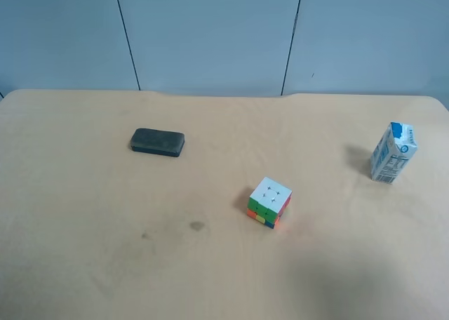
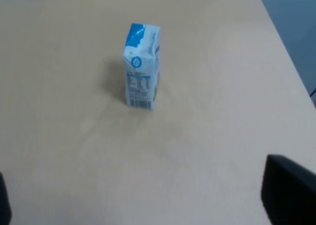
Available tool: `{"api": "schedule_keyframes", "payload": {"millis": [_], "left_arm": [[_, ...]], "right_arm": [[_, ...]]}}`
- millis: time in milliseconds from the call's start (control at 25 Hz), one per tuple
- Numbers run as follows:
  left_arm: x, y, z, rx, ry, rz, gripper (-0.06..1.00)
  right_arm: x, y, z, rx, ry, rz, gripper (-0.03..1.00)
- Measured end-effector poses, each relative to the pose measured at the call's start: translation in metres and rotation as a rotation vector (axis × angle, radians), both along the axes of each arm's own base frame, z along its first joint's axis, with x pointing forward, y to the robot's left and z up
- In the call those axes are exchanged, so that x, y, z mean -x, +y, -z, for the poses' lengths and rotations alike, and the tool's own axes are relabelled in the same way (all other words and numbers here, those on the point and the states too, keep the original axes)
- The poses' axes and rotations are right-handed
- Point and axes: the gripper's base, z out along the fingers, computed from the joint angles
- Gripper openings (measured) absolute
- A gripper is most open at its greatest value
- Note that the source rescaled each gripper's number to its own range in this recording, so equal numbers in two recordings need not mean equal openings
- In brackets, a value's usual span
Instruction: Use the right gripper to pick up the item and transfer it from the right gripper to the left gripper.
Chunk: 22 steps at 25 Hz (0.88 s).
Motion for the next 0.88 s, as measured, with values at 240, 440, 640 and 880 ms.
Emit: {"api": "schedule_keyframes", "payload": {"millis": [240, 440, 640, 880], "left_arm": [[0.000, 0.000, 0.000, 0.000, 0.000, 0.000, 1.00], [0.000, 0.000, 0.000, 0.000, 0.000, 0.000, 1.00], [0.000, 0.000, 0.000, 0.000, 0.000, 0.000, 1.00], [0.000, 0.000, 0.000, 0.000, 0.000, 0.000, 1.00]], "right_arm": [[0.000, 0.000, 0.000, -0.002, 0.000, 0.001, 1.00], [0.000, 0.001, 0.000, -0.019, 0.000, -0.007, 1.00], [0.000, 0.002, 0.000, -0.031, 0.000, -0.010, 1.00], [-0.010, 0.003, 0.000, -0.099, 0.056, 0.021, 1.00]]}}
